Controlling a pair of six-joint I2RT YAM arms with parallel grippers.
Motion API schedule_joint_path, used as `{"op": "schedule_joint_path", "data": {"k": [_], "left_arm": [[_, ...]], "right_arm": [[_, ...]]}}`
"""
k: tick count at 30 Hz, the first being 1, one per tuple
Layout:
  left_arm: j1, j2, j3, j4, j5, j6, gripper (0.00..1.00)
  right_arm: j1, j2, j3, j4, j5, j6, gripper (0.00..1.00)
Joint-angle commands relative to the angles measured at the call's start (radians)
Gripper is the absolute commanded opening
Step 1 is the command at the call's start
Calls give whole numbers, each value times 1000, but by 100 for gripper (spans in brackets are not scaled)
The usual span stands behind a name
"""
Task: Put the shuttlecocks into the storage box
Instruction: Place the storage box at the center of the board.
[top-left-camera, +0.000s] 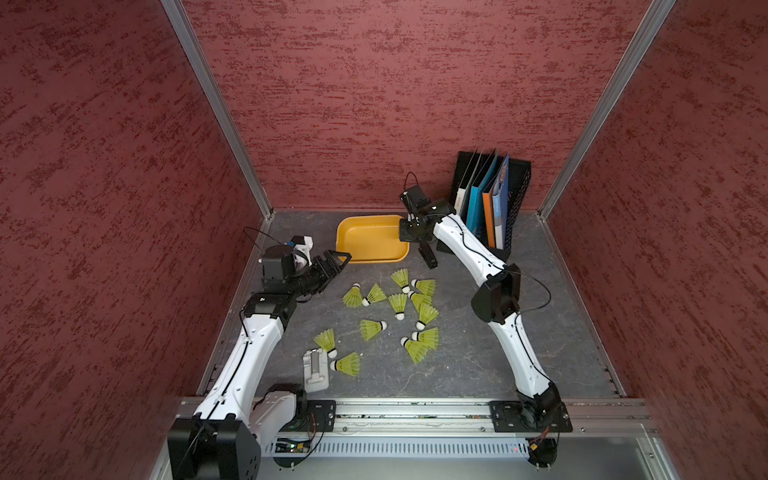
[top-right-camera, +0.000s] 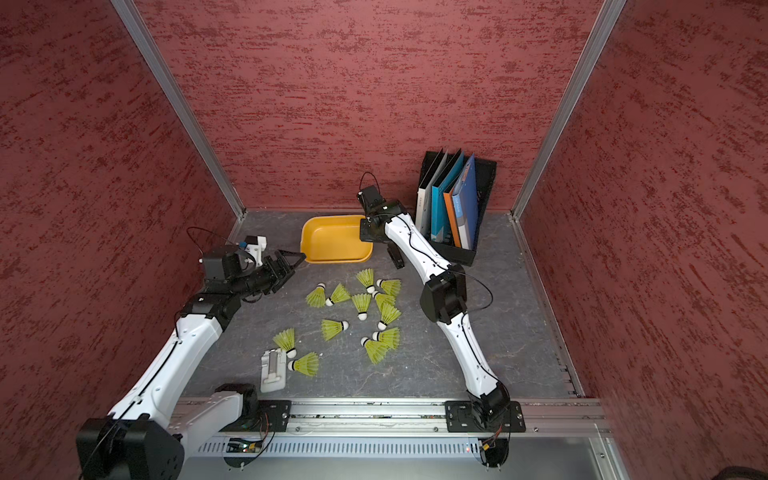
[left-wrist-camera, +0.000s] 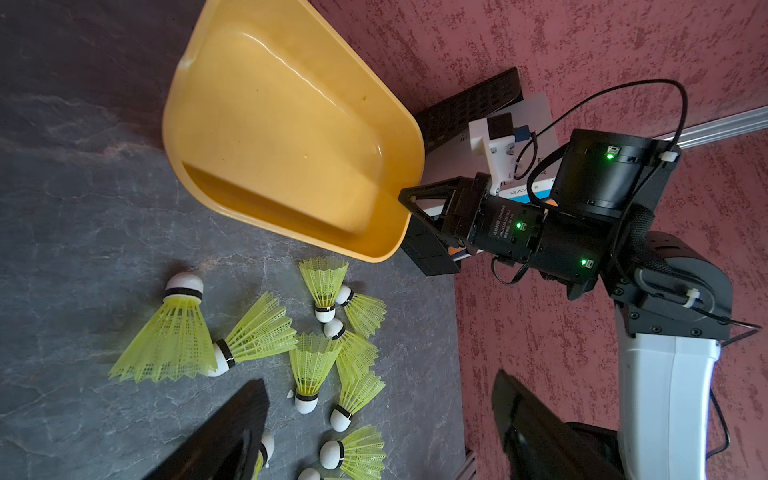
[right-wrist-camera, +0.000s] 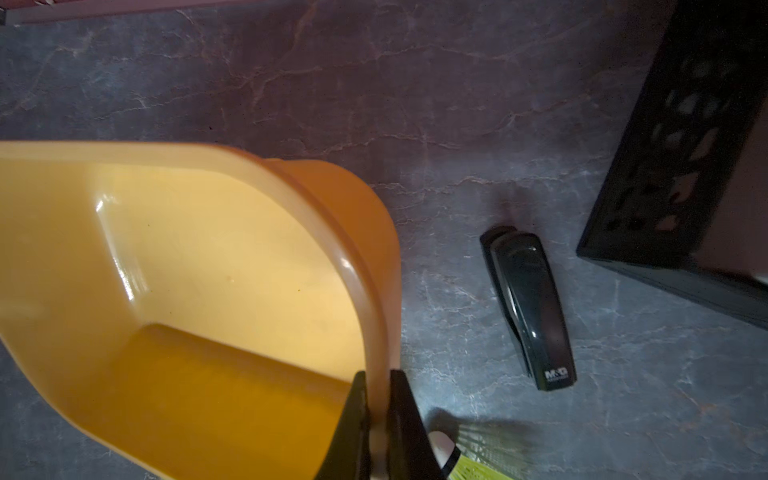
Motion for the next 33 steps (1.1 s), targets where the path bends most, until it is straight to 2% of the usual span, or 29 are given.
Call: {"op": "schedule_joint_path", "data": {"k": [1, 14, 33], "left_arm": [[-1, 8, 16, 17, 15, -21, 88], [-31, -6, 15, -56, 7, 30, 88], [-125, 57, 30, -43, -14, 51, 88]], "right_arm": [[5, 22, 25, 39, -20, -20, 0], [-23, 33, -33, -20, -74, -100, 0], [-78, -262, -548, 157, -105, -76, 0]]}}
